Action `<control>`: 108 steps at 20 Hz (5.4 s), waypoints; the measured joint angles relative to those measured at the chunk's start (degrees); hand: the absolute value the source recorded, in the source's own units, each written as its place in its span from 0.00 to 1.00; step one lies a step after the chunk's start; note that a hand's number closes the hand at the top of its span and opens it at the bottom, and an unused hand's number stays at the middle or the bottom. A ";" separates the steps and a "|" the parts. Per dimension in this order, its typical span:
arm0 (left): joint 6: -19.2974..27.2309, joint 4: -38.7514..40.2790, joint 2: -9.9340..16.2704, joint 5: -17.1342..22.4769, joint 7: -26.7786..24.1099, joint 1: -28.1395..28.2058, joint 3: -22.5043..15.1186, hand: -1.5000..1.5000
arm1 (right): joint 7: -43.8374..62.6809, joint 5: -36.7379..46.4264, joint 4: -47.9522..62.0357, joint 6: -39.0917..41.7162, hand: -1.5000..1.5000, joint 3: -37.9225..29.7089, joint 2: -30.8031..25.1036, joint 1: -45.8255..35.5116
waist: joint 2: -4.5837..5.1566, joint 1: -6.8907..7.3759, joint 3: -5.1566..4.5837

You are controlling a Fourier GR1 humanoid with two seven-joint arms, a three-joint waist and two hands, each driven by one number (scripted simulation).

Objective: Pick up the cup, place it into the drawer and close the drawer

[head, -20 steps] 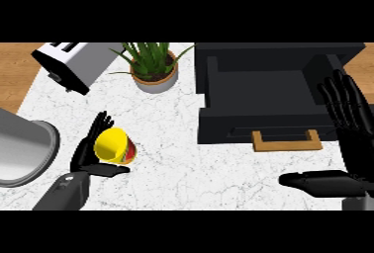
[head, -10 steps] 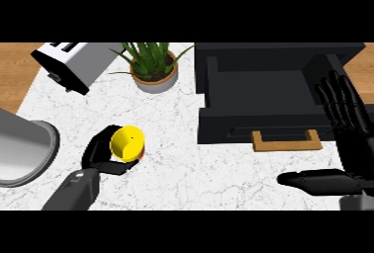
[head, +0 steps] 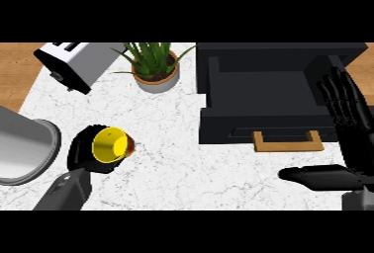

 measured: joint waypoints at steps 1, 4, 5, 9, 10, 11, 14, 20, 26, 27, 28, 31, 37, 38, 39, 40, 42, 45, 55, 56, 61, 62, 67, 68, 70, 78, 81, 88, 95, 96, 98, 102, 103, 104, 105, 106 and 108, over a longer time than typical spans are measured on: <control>0.95 -0.39 0.21 0.73 -0.51 0.00 0.85 1.00 | 0.19 -0.12 -0.06 0.03 0.00 -0.27 -0.20 -0.05 | -0.02 -0.01 0.01; 2.72 -1.28 0.32 1.55 -2.12 0.90 1.89 1.00 | 0.22 -0.85 -0.40 0.32 0.00 -0.83 -0.38 0.19 | -0.07 -0.08 0.02; 2.97 -2.04 0.18 1.92 -2.22 0.86 2.09 1.00 | 0.12 -0.88 -0.67 0.40 0.00 -0.89 -0.39 0.61 | -0.14 0.00 0.05; 4.13 -4.57 -0.54 2.41 -2.89 -0.37 2.13 1.00 | 1.75 -0.43 -1.22 -0.24 0.00 -0.54 -0.20 -0.08 | -0.23 0.12 0.07; 4.10 -5.57 -0.47 2.54 -2.70 -0.65 1.99 1.00 | 1.23 -0.42 -1.39 0.00 0.00 -0.68 -0.33 0.68 | -0.30 0.17 0.08; 4.14 -6.85 -0.75 2.50 -2.54 -0.65 1.56 1.00 | 0.88 -0.62 -1.14 0.13 0.00 -1.02 -0.43 0.89 | -0.38 0.34 0.12; 4.42 -11.05 -1.98 2.47 -0.43 -2.05 -0.06 1.00 | -0.16 -0.93 -0.93 0.50 0.00 -1.41 -0.38 2.07 | -0.59 0.70 0.20; 7.64 -22.16 -4.66 2.06 5.30 -5.35 -3.94 1.00 | 0.77 -2.19 -1.42 1.07 0.00 -3.11 -1.54 1.95 | -0.88 1.21 0.26; 13.93 -35.26 -8.71 1.97 16.09 -8.90 -8.37 1.00 | 0.73 -1.46 -0.52 0.53 0.00 -2.85 -1.10 1.36 | -0.92 1.42 0.27; 15.00 -37.02 -9.20 1.94 17.47 -9.39 -9.21 1.00 | 1.10 -2.10 -1.17 0.99 0.00 -3.20 -1.40 1.89 | -0.89 1.29 0.26; 15.97 -38.56 -9.55 1.78 19.65 -10.62 -9.87 1.00 | 1.66 -1.91 -1.68 0.90 0.00 -2.81 -1.25 1.95 | -0.89 1.23 0.26; 19.84 -43.39 -10.31 2.07 25.65 -12.70 -13.55 1.00 | 1.37 -2.36 -1.09 1.14 0.00 -3.46 -1.53 1.67 | -0.84 1.08 0.24; 26.65 -41.89 -10.81 1.42 32.75 -21.27 -17.27 1.00 | 0.61 -3.48 -1.05 2.41 0.00 -4.40 -2.18 2.29 | -0.58 0.37 0.23; 28.15 -41.23 -10.86 1.82 33.39 -22.53 -18.44 1.00 | 0.38 -3.36 -1.27 2.43 0.00 -4.40 -2.15 2.40 | -0.56 0.27 0.24; 29.46 -40.54 -10.90 2.16 33.71 -23.52 -19.43 1.00 | 0.01 -3.44 -1.47 2.69 0.00 -4.62 -2.23 2.96 | -0.55 0.20 0.23; 30.42 -39.28 -10.92 2.07 34.09 -25.12 -19.70 1.00 | 0.44 -3.56 -2.13 2.71 0.00 -4.56 -2.16 3.26 | -0.52 0.10 0.23; 32.83 -37.30 -10.97 3.25 35.55 -28.31 -20.96 1.00 | 0.48 -3.66 -1.79 2.87 0.00 -4.77 -2.36 2.89 | -0.47 -0.03 0.23; 35.90 -32.05 -11.00 6.24 36.87 -33.73 -22.51 1.00 | 0.15 -3.97 -0.20 3.10 0.00 -5.08 -2.70 1.20 | -0.30 -0.52 0.23; 41.48 -18.54 -11.04 15.44 36.13 -42.27 -29.93 1.00 | -2.01 -3.80 1.32 3.71 0.00 -5.01 -2.23 1.38 | -0.11 -1.41 0.24; 41.49 -17.47 -11.04 16.34 35.97 -42.80 -30.77 1.00 | -2.18 -3.89 2.00 3.81 0.00 -5.38 -2.55 0.89 | -0.08 -1.45 0.25; 43.15 -13.20 -11.04 20.67 33.61 -43.22 -36.51 1.00 | -1.25 -3.12 2.89 3.07 0.00 -4.69 -2.30 -1.20 | 0.09 -2.12 0.25; 43.87 -12.37 -11.03 21.25 34.06 -43.86 -37.63 1.00 | -1.46 -3.10 2.80 3.33 0.00 -4.61 -2.41 -0.94 | 0.12 -2.34 0.25; 45.59 -9.15 -11.03 22.55 35.64 -44.77 -43.79 0.00 | -1.23 -3.44 1.60 3.81 0.00 -4.13 -2.27 -0.34 | 0.22 -3.09 0.26; 45.92 -8.69 -11.03 22.77 35.79 -44.75 -44.98 0.00 | -1.08 -3.61 1.42 3.96 0.00 -4.18 -2.39 -0.30 | 0.26 -3.27 0.27; 45.85 -7.86 -11.03 23.31 36.75 -45.11 -46.92 0.00 | -1.19 -4.15 1.30 4.37 0.00 -4.44 -2.61 -0.30 | 0.33 -3.48 0.28; 50.39 -8.35 -11.03 24.50 38.84 -43.48 -56.29 0.00 | -0.77 -4.37 1.56 4.40 0.00 -4.02 -2.48 -1.75 | 0.55 -4.13 0.28; 52.92 -10.27 -11.03 26.24 37.47 -42.72 -57.62 0.00 | -1.27 -5.39 2.00 5.15 0.00 -4.18 -2.47 -1.67 | 0.57 -4.29 0.27; 54.39 -13.17 -11.04 30.01 33.56 -44.60 -56.17 0.00 | 0.39 -12.81 0.78 9.85 1.00 -3.78 -2.62 -1.09 | 0.25 -3.12 0.25; 53.76 -14.80 -10.43 31.79 33.20 -45.81 -52.30 0.00 | 2.69 -10.59 -4.30 14.16 1.00 -2.74 -7.68 1.19 | -0.38 -0.82 0.21; 53.67 -15.57 -9.94 31.73 33.68 -45.52 -51.84 0.00 | 2.70 -9.40 -5.19 14.34 1.00 -2.18 -7.77 2.13 | -0.47 -0.49 0.20; 53.23 -17.60 -8.39 31.83 34.54 -44.58 -50.91 0.00 | 2.96 -7.37 -5.77 15.05 1.00 -1.61 -8.82 2.77 | -0.63 0.23 0.19; 52.96 -21.79 -5.21 31.55 36.66 -42.49 -49.48 0.00 | 3.01 -0.50 -8.00 14.20 1.00 0.55 -9.14 4.60 | -0.78 0.96 0.19; 52.62 -23.31 -4.14 31.54 37.03 -41.23 -49.15 0.00 | 2.60 1.14 -7.70 13.90 1.00 1.03 -9.03 4.87 | -0.81 1.17 0.19; 52.75 -25.16 -3.35 31.40 37.57 -40.02 -49.08 0.00 | 2.96 3.01 -7.54 13.28 1.00 1.65 -8.90 4.75 | -0.85 1.43 0.19; 52.67 -27.18 -2.04 31.43 38.38 -38.98 -48.77 0.00 | 2.99 4.56 -7.44 12.80 1.00 1.99 -8.87 4.89 | -0.90 1.65 0.18; 52.44 -28.73 -1.04 31.35 38.70 -37.73 -48.37 0.00 | 2.87 6.24 -6.88 12.25 1.00 2.70 -8.55 4.73 | -0.88 1.71 0.19; 52.18 -32.18 0.99 31.14 39.42 -34.85 -47.85 0.00 | 2.73 9.89 -5.55 10.69 1.00 4.35 -7.66 3.97 | -0.86 1.95 0.19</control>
